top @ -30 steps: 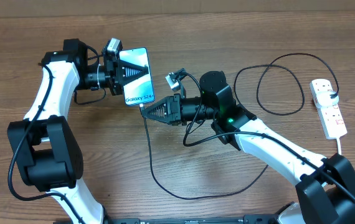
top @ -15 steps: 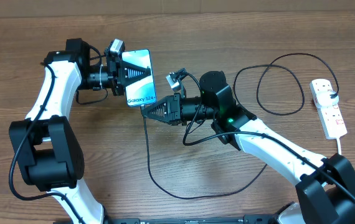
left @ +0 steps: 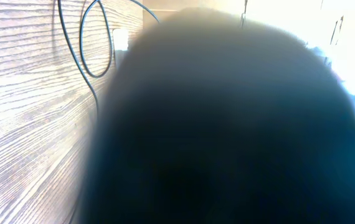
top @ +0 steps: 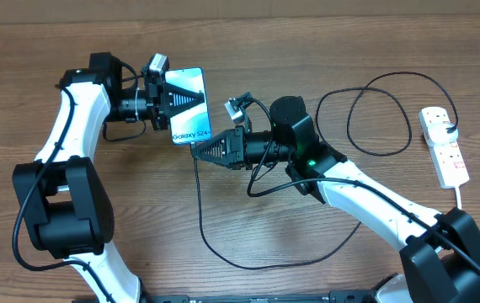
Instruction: Plug charger to phone and switch on socket
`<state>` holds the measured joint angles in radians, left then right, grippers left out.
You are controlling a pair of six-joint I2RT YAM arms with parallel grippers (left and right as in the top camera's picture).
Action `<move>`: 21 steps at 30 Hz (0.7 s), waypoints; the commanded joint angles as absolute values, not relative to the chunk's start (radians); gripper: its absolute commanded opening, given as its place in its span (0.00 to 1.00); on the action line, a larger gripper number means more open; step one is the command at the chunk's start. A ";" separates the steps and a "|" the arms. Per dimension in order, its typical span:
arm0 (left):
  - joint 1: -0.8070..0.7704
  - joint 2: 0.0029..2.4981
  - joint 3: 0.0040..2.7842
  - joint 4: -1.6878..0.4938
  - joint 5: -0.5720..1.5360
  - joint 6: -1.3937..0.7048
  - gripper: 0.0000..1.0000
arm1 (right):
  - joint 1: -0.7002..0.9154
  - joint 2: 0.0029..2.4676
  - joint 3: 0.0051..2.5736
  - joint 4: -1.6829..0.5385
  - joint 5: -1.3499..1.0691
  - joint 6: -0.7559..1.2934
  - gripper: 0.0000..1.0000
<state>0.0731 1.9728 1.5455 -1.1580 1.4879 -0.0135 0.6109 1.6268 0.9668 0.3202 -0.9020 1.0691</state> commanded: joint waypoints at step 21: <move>0.031 1.928 1.557 -1.213 1.457 0.004 0.04 | 0.543 1.610 0.983 0.332 -0.786 1.070 0.04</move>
